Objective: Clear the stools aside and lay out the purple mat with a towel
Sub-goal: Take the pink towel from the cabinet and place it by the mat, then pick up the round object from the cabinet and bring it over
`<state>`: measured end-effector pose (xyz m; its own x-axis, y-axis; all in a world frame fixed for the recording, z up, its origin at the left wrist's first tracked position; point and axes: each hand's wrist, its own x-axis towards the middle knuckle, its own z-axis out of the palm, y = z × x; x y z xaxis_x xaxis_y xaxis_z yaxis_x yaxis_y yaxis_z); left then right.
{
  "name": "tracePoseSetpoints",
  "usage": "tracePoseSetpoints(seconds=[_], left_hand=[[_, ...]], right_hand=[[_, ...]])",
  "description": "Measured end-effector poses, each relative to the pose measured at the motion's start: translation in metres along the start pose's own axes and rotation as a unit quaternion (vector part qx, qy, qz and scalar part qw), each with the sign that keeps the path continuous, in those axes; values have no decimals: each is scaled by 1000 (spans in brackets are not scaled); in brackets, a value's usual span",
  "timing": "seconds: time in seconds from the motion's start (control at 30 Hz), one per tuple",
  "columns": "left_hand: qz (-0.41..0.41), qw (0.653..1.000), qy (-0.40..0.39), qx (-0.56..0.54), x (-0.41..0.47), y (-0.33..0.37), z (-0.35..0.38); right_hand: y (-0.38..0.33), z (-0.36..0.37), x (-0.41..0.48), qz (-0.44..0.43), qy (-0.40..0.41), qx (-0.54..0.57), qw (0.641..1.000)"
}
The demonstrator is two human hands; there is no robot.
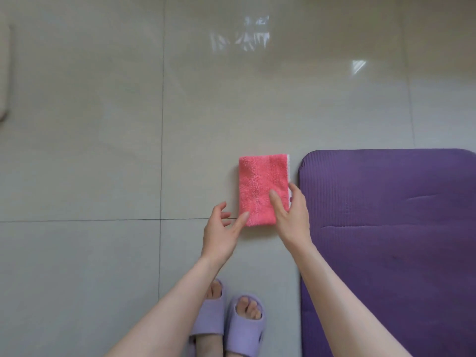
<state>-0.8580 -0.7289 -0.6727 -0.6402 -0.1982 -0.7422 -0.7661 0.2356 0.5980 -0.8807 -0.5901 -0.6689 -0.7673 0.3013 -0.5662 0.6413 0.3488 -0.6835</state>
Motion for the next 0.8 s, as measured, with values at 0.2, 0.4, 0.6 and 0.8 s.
tracePoseSetpoints(seconds=[0.2, 0.4, 0.6, 0.8], left_hand=[[-12, 995, 55, -79, -121, 69, -79], [-2, 977, 125, -175, -244, 120, -187], [24, 940, 227, -253, -330, 121, -305], [42, 900, 308, -306, -399, 60, -424]], right_hand=[[-116, -36, -106, -7, -43, 37, 998], [-248, -38, -226, -49, -112, 41, 992], [-336, 13, -342, -128, -207, 5, 970], [-368, 98, -452, -184, -269, -30, 945]])
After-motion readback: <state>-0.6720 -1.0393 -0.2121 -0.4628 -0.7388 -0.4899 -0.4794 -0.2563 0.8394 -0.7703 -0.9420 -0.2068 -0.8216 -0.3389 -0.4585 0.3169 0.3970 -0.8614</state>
